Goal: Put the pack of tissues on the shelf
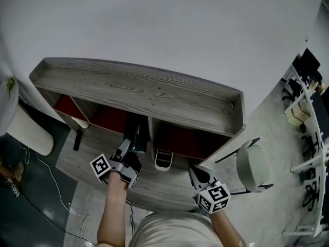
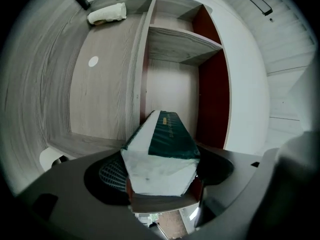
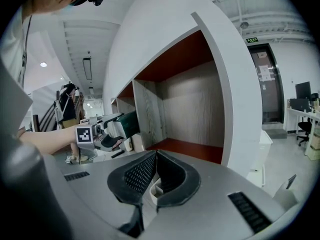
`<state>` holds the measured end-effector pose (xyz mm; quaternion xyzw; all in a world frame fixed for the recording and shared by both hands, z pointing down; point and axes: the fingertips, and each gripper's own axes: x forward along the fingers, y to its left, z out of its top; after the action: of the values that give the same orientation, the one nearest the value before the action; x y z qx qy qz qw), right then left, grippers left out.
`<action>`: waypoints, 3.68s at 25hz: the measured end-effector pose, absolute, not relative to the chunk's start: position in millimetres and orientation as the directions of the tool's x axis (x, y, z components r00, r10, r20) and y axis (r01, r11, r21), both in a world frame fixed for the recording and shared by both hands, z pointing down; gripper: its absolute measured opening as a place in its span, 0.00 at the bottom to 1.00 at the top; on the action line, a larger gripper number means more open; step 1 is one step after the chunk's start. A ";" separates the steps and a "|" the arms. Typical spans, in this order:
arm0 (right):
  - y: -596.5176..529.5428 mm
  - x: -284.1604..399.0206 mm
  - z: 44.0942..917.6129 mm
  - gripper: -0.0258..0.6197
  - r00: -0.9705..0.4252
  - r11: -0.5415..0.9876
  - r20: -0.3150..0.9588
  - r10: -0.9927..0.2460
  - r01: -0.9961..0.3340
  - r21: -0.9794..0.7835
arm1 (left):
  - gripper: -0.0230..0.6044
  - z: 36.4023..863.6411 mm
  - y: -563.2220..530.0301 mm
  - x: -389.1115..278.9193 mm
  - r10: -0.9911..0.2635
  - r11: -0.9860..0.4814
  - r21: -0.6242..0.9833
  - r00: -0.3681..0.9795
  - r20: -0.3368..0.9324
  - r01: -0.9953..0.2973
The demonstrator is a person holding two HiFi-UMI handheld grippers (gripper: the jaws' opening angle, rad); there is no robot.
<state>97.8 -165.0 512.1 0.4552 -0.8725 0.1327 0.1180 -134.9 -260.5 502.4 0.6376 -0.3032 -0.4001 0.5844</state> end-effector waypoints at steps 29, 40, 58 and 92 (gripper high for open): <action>-158.3 89.9 520.2 0.09 -0.591 0.583 0.337 -0.733 -0.801 -0.136 | 0.56 503.8 -244.6 -160.8 -0.892 -0.225 0.972 0.388 -0.233 0.067; -159.7 100.5 520.9 0.09 -0.574 0.561 0.332 -0.748 -0.815 -0.147 | 0.53 496.4 -271.4 -157.7 -0.899 -0.227 0.971 0.368 -0.237 0.072; -163.1 54.8 528.5 0.09 -0.716 0.699 0.336 -0.612 -0.688 -0.194 | 0.07 507.6 -188.6 -182.0 -0.938 -0.218 0.963 0.308 -0.161 -0.160; -69.6 -70.2 507.1 0.09 -0.948 0.968 0.295 -0.117 -0.175 -0.181 | 0.06 519.0 32.9 -173.5 -0.952 0.107 0.205 -0.041 0.303 -0.973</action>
<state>-70.2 -69.6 507.1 0.0744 -0.9816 0.1029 0.1427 -173.5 32.9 519.0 0.6676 -0.7208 0.0281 0.1843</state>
